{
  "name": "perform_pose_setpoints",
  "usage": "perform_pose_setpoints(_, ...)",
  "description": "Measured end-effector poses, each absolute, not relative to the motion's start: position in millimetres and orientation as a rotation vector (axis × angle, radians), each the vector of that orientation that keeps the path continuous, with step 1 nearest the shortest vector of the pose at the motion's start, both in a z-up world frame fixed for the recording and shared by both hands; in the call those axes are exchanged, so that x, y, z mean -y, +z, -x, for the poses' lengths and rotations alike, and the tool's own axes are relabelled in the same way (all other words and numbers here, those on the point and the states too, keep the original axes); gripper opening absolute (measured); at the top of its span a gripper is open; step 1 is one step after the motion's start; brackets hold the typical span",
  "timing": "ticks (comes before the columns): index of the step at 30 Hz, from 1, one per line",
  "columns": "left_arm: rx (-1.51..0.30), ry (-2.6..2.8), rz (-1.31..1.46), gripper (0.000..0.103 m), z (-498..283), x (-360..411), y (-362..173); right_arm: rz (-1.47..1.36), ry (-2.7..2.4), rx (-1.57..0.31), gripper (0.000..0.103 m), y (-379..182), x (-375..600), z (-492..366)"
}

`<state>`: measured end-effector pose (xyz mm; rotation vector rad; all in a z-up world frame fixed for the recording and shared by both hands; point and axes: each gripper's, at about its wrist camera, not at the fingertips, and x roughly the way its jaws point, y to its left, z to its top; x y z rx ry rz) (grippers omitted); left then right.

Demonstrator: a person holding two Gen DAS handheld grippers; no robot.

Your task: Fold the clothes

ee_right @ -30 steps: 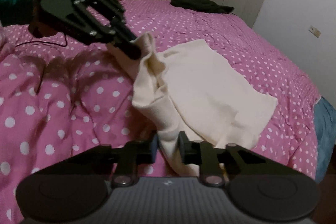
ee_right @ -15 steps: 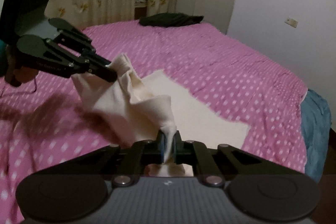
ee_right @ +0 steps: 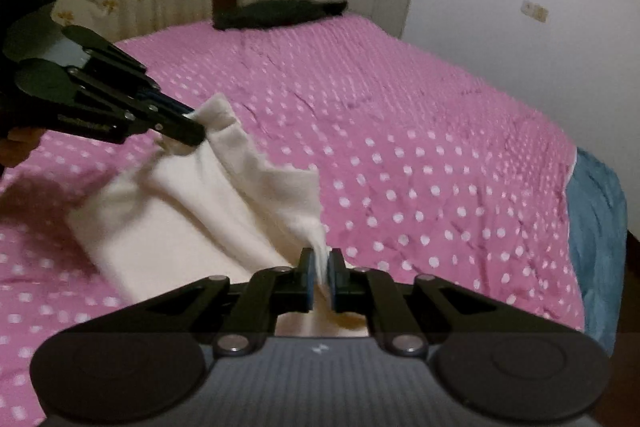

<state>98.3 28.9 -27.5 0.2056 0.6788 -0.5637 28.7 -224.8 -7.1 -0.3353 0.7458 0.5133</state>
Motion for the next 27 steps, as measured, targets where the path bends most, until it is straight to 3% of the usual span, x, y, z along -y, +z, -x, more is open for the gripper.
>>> perform_pose_setpoints(7, -0.739, -0.526, -0.204, 0.013, -125.8, -27.3, -62.1, 0.274, 0.478, -0.798, 0.008, -35.9, 230.8, -51.2)
perform_pose_setpoints(14, -0.753, -0.476, -0.210, 0.016, -134.5, -28.0, -68.4, 0.187, 0.526, -0.824, 0.027, -36.3, 232.4, -64.7)
perform_pose_setpoints(21, -0.762, -0.447, -0.217, 0.016, -138.5, -28.3, -70.2, 0.195, 0.535, -0.881, 0.027, -51.8, 223.2, -75.7)
perform_pose_setpoints(24, -0.759, -0.441, -0.232, 0.016, -138.0, -25.9, -70.8, 0.224, 0.522, -0.888, 0.014, -53.6, 218.4, -75.0)
perform_pose_setpoints(27, -0.755, -0.428, -0.245, 0.016, -137.7, -24.9, -71.5, 0.257, 0.519, -0.880, 0.010, -51.9, 214.0, -74.0)
